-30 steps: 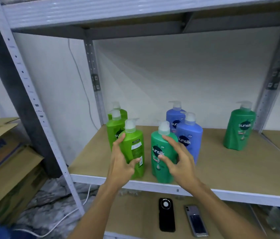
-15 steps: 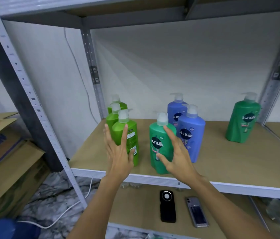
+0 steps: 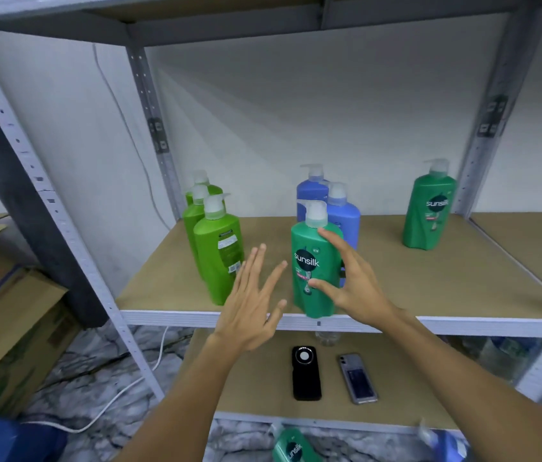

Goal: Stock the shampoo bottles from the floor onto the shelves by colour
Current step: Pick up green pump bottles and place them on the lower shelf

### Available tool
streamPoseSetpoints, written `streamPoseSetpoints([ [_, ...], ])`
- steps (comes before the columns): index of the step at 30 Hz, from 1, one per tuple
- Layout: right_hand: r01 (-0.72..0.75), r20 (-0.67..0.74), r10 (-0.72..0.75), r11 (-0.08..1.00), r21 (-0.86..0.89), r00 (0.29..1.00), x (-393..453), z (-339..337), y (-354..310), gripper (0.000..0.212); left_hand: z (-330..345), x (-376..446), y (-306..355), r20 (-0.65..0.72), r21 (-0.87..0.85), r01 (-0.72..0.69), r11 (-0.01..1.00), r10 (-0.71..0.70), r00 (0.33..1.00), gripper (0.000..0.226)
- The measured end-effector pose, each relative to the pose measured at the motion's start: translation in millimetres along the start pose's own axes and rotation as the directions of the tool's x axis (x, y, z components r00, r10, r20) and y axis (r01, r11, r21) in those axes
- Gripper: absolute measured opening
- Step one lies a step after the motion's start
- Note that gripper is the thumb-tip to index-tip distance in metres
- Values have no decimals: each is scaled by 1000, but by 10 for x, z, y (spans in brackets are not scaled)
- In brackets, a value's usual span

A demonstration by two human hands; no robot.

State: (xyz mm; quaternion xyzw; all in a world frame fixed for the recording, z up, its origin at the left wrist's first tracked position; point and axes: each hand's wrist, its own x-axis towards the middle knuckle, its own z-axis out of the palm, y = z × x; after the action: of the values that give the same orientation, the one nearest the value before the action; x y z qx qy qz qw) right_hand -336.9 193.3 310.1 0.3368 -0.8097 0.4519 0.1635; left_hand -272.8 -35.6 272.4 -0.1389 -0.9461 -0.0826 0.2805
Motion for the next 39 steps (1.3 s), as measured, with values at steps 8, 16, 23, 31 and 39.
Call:
streamPoseSetpoints([
  [8, -22, -95, 19, 999, -30, 995, -293, -611, 209, 91, 359, 119, 481, 298, -119, -122, 985, 153, 942, 73],
  [16, -94, -240, 58, 985, -142, 969, -489, -1138, 600, 96, 829, 457, 1091, 401, -133, -268, 954, 299, 866, 77],
  [23, -249, -369, 152, 941, -230, 917, -467, -1327, 953, 104, 1024, 807, 1378, 387, -212, -208, 955, 277, 880, 68],
  [31, -385, -433, 241, 878, -285, 869, -300, -1367, 1289, 118, 1161, 1069, 1514, 389, -268, -159, 950, 258, 885, 61],
  [39, -443, -445, 315, 869, -219, 838, -201, -1413, 1451, 113, 1288, 1096, 1517, 365, -246, -153, 957, 238, 900, 58],
])
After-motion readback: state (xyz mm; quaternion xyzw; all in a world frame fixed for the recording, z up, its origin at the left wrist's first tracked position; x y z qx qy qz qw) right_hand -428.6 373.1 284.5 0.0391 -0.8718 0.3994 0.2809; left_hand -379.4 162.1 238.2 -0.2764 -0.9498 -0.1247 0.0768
